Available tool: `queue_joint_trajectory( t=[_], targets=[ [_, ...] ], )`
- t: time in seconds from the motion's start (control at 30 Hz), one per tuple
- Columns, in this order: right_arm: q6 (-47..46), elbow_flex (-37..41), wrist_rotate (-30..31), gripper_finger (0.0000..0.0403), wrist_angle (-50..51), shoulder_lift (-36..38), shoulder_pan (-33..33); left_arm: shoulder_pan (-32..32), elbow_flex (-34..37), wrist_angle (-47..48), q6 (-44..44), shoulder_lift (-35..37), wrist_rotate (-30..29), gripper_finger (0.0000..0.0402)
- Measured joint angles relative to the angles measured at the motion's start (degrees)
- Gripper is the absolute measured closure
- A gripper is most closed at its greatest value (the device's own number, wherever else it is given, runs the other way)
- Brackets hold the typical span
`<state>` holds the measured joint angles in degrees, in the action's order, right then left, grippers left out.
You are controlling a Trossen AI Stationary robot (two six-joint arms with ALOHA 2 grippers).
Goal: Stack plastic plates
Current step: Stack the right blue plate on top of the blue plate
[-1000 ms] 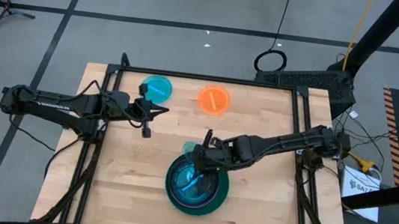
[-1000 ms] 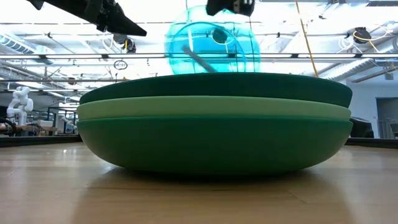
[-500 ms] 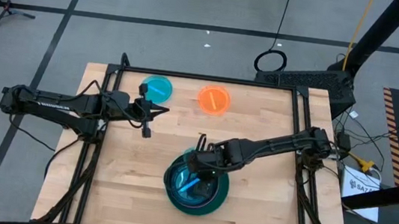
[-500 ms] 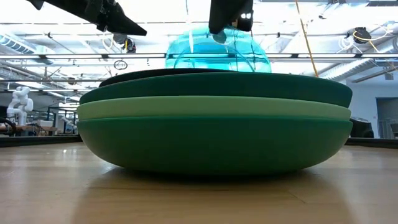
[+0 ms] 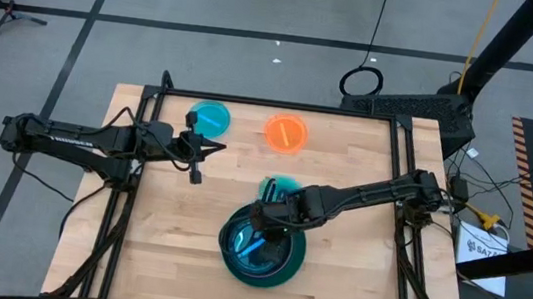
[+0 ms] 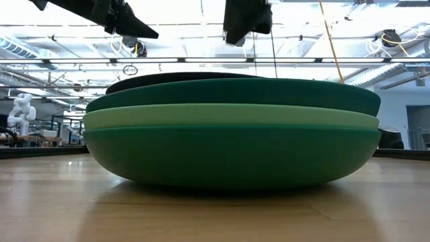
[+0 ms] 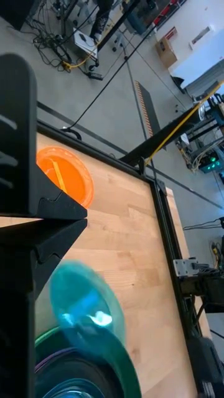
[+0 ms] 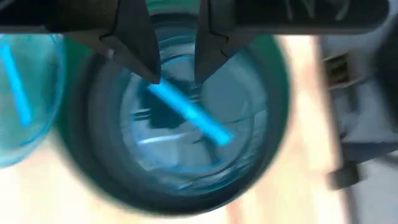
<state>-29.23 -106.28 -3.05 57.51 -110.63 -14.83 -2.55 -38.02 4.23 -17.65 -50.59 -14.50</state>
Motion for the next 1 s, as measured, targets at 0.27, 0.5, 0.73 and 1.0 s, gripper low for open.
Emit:
queue_joint_trajectory(
  t=[0.27, 0.5, 0.73, 1.0],
  targets=[
    [-4.5, 0.0, 26.1, 0.0314, 12.6, 0.0, 3.5, 0.0, 0.0, 0.0, 0.0, 0.0, 0.0, 0.0398],
    [-3.6, 4.8, 23.5, 0.0308, 13.4, 0.0, 9.6, 0.0, 0.0, 0.0, 0.1, 0.0, 0.0, 0.0398],
    [0.0, 14.4, 20.7, 0.0285, 10.6, 0.0, 17.7, 0.0, 0.0, 0.2, 0.1, 0.0, 0.0, 0.0398],
    [1.4, 25.3, 20.7, 0.0262, 5.5, 1.8, 29.3, 0.0, 0.0, 0.3, 0.1, 0.0, 0.0, 0.0398]
  ],
)
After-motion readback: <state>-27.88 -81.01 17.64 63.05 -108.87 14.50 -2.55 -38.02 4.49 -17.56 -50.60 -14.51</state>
